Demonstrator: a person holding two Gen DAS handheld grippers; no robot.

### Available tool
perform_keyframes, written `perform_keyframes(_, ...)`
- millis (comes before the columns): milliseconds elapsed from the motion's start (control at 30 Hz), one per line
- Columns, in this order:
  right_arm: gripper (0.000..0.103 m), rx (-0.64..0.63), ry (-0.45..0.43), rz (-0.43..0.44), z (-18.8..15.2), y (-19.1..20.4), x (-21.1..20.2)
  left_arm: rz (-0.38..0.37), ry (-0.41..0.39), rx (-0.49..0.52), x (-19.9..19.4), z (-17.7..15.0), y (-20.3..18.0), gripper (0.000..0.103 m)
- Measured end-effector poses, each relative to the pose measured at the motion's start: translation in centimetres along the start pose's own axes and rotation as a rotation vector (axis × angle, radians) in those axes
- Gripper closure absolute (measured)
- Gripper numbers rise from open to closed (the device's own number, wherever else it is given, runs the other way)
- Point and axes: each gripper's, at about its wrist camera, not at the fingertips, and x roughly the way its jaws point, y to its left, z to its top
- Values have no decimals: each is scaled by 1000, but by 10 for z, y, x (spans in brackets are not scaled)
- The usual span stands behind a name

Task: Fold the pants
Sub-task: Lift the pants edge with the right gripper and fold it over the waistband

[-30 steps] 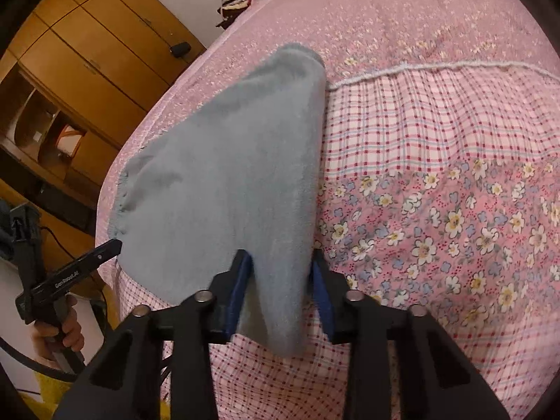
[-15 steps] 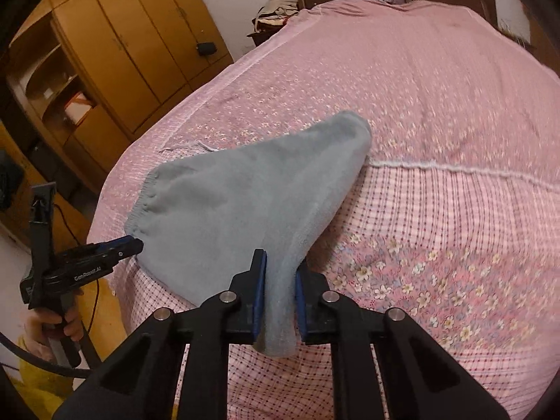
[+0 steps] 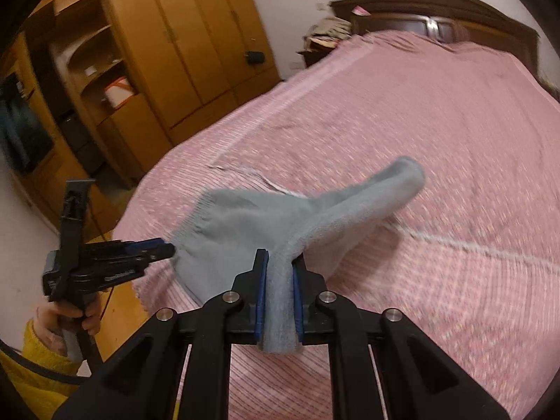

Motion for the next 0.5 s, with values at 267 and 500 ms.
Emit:
perform_keyframes(267, 89, -127, -11, 104, 18, 48, 22, 41, 5, -46, 5, 5, 24, 74)
perform_keyframes(500, 89, -168, 21, 184, 26, 78, 55, 68, 4, -93, 2, -2, 48, 74)
